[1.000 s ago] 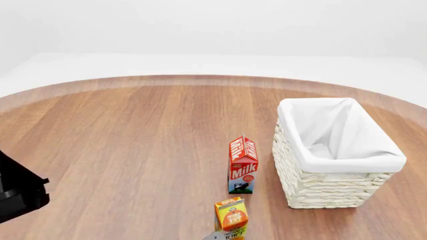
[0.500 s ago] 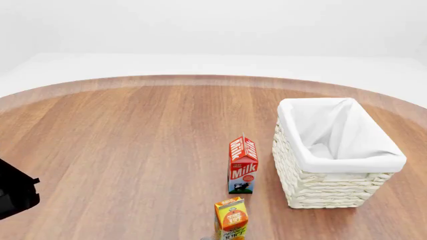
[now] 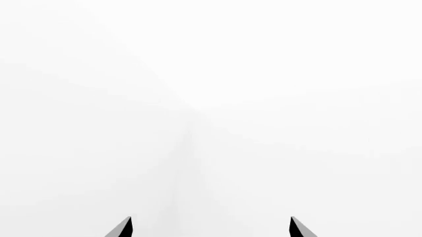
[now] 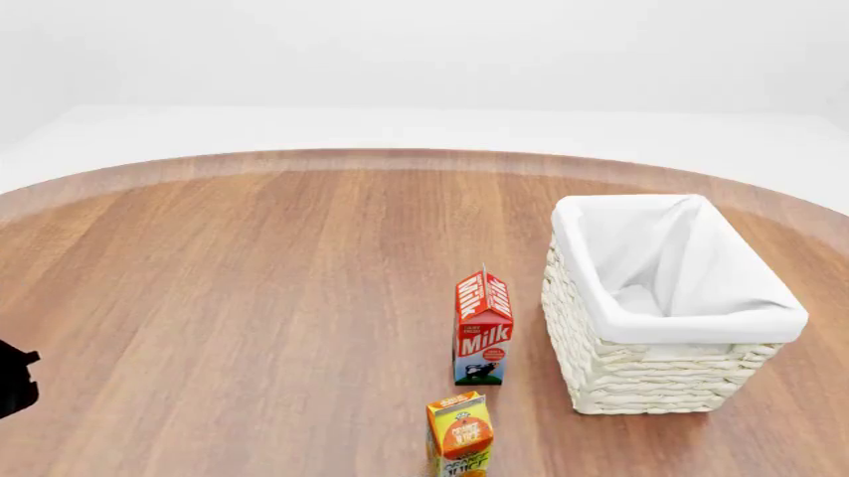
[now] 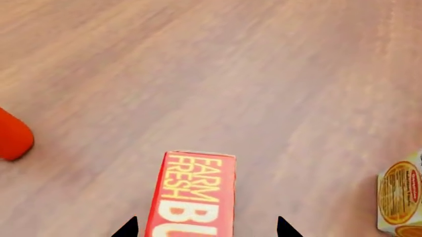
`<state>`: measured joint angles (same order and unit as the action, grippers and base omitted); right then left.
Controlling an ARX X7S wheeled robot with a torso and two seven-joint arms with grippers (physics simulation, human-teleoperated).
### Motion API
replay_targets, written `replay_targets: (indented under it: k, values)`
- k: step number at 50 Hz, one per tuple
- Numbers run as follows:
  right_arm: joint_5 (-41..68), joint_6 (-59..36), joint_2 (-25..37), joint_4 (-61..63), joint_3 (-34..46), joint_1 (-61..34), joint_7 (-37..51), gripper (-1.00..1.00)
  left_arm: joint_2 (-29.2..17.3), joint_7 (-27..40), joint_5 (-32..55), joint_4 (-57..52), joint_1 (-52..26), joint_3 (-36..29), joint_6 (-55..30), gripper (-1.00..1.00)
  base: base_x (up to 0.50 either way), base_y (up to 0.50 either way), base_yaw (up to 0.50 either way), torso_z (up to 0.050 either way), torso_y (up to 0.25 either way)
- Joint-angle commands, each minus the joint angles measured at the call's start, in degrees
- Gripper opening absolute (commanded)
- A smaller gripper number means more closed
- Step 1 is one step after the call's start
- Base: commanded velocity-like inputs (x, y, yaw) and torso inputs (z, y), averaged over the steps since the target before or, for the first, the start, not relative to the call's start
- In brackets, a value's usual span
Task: Pick up the cream cheese box and the butter, and put them in the basket.
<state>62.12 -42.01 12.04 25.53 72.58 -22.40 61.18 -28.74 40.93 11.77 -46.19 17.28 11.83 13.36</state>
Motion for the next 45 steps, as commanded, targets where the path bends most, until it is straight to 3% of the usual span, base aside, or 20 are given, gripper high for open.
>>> replay_targets:
  k: [1, 8, 45]
  values:
    - [0.94, 0.78, -2.37, -1.60, -1.40, 1.00, -2.57, 1.00, 0.77, -0.58, 1.34, -0.33, 1.23, 5.28, -0.17, 1.00, 0.00, 0.00, 0.00, 0.000, 0.000]
    - [5.01, -0.08, -2.99, -1.31, -2.45, 0.91, -2.52, 1.00, 0.80, -0.30, 1.44, -0.47, 1.27, 5.74, -0.44, 1.00, 0.00, 0.00, 0.00, 0.000, 0.000]
    - [-0.05, 2.46, -2.01, -5.60, 0.37, 1.80, -6.38, 1.00, 0.91, -0.18, 1.65, -0.50, 1.46, 6.33, -0.26, 1.00, 0.00, 0.00, 0.00, 0.000, 0.000]
